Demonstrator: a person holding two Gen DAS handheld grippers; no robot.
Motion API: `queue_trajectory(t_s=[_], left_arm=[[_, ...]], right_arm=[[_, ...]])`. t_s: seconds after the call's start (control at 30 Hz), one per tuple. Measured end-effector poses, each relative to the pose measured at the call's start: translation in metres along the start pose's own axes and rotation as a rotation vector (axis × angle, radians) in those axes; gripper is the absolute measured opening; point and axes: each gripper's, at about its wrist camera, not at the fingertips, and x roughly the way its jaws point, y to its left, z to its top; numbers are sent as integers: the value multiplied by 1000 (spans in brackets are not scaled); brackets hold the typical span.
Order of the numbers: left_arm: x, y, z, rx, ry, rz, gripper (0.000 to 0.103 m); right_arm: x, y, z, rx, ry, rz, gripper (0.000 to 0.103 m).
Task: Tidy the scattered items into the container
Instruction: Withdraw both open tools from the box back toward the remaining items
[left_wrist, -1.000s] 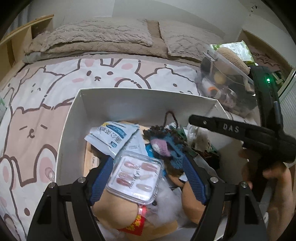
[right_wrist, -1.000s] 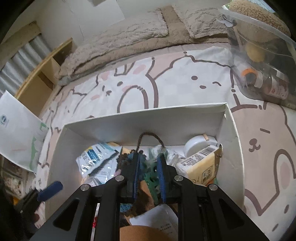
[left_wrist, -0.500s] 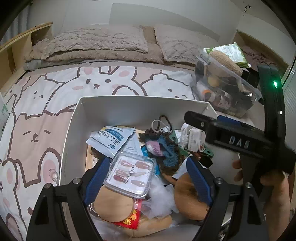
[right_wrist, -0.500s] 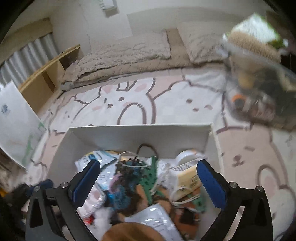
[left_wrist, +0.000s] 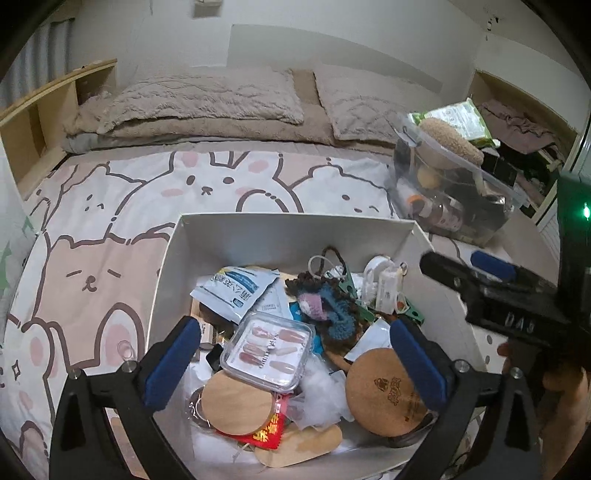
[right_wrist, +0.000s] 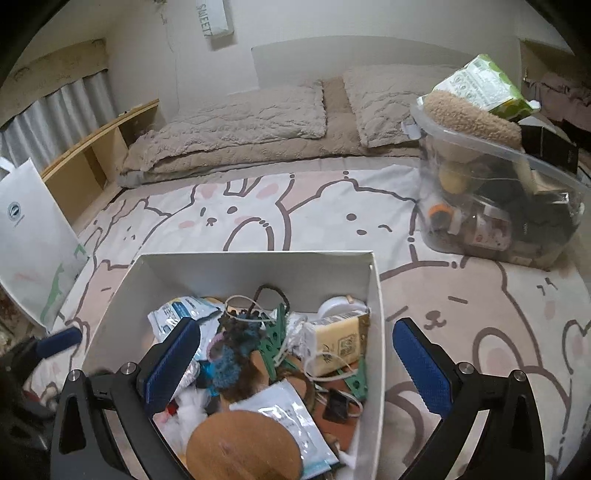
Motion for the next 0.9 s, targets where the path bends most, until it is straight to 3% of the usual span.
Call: queue_trajectory(t_s=[0.57,0.9], left_arm=[[-29,4,-8,-21,-26,30,103],[-68,-3,-18,15,-90,49,103]], right_arm=[[-57,12,-26,-48,-53,5,103],[-92,14,-38,-65,-97,22,103]])
